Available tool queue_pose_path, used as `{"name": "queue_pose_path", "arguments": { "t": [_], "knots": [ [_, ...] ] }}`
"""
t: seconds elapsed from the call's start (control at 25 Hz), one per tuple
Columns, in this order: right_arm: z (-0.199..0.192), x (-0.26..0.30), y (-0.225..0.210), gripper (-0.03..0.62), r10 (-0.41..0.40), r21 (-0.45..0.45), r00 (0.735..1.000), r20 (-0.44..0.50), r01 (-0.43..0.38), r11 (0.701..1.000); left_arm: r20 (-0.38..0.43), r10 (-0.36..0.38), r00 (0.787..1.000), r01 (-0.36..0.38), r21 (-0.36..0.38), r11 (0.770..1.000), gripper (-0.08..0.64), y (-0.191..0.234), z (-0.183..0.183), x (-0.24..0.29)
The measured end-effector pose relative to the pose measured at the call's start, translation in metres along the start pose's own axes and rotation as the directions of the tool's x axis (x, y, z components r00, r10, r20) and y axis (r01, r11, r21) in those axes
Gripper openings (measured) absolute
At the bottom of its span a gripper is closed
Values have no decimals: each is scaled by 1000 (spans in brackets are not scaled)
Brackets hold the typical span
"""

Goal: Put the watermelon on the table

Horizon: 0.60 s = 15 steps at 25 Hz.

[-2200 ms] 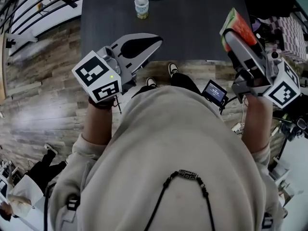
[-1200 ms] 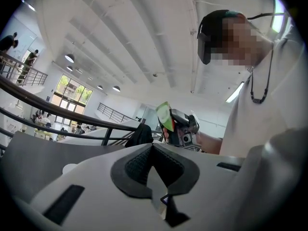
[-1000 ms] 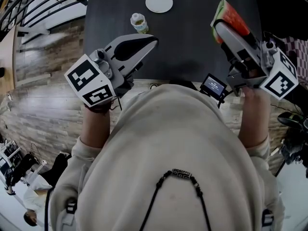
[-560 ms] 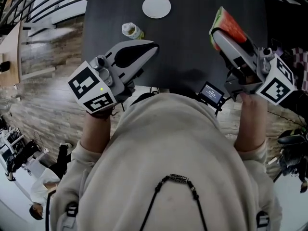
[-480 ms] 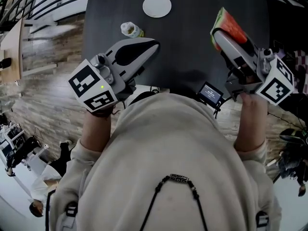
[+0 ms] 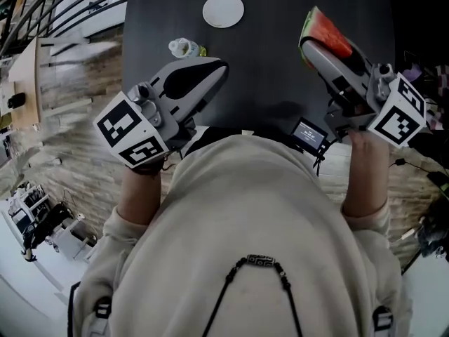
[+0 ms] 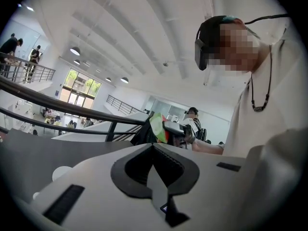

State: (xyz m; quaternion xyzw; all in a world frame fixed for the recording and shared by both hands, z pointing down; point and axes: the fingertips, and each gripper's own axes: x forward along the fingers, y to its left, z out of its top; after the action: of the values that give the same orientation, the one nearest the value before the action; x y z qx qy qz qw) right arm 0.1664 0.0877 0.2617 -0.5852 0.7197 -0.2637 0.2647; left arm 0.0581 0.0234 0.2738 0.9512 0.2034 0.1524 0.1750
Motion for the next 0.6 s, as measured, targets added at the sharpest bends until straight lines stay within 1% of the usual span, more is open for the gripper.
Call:
{"name": "queue_pose_path", "arguments": {
  "t": [0.16, 0.28, 0.4, 0.6],
  "knots": [
    [9, 7, 6, 187, -57, -49, 998, 9, 57, 997, 6, -73, 997, 73, 15, 997, 6, 9, 9, 3],
    [10, 8, 11, 187, -97, -57, 995, 33, 99, 993, -8, -121, 993, 121, 22, 992, 6, 15, 10, 4],
    [14, 3, 10, 187, -130, -63, 991, 37, 132, 989, -39, -136, 990, 137, 35, 990, 6, 21, 13, 10],
    [20, 2, 11, 187, -169, -65, 985, 46, 171, 983, -61, -145, 988, 147, 26, 989, 6, 33, 13, 11]
  ]
}}
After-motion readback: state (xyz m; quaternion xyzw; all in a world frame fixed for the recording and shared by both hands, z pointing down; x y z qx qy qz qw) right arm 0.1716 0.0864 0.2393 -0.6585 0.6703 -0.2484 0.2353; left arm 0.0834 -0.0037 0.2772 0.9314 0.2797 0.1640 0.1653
